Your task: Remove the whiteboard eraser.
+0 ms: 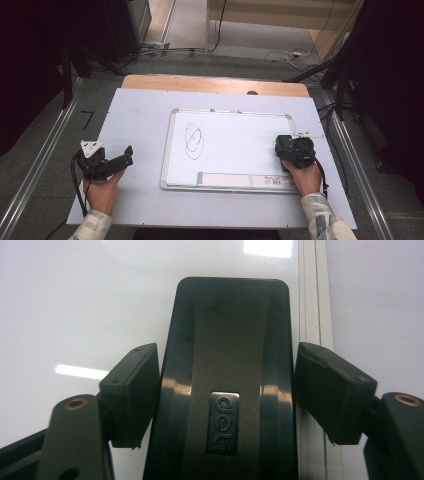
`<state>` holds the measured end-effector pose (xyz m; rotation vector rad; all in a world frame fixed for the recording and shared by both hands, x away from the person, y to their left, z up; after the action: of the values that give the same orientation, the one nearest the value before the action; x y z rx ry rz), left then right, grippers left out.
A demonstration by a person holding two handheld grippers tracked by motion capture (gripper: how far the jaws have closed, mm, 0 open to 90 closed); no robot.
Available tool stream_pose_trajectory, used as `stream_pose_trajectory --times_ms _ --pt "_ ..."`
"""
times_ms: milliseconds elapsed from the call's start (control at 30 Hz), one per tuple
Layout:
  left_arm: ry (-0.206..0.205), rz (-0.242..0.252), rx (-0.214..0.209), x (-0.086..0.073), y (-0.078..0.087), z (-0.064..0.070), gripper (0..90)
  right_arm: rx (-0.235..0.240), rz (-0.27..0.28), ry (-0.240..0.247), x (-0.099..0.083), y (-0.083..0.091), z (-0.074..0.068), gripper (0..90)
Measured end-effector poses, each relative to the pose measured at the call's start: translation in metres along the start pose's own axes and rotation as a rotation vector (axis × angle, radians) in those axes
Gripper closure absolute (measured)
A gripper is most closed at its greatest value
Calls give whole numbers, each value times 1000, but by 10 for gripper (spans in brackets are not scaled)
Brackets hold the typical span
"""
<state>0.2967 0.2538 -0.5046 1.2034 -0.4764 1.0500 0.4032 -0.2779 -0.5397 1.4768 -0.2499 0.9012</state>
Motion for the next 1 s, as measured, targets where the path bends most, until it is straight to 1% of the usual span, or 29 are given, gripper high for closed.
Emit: stream_pose_trajectory --times_ms 100,233,467,600,733,867,967,1000 --pt "1 -1 -1 0 0 0 16 5 4 10 0 1 -2 301" --pt "1 -1 -2 0 0 0 16 2 7 6 0 1 -1 338" --pt "2 -2 -2 0 0 0 16 -16 -2 0 1 1 -2 351" --pt "5 2 -3 0 0 1 16 -35 -1 2 1 2 -3 360" --pt "5 -1 -4 0 0 0 17 -52 3 11 1 3 -4 366" --pt "9 -2 -4 0 0 -1 17 -48 8 2 1 3 -3 367" --pt "10 0 -5 1 0 -1 17 -54 11 4 1 4 -3 369" --pt "11 0 -5 1 0 -1 16 -64 19 11 2 4 -3 370"
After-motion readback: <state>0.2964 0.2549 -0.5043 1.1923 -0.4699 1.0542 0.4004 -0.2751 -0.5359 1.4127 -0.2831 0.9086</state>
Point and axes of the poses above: each handheld gripper's, and its own axes: y roughly backward along the jaws, x roughly out of its top, z roughly to its right, the point moved 7 cm from there along -y, roughly forward along the jaws, and after that the axes turned 14 degrees about y, right-handed, at the moved point
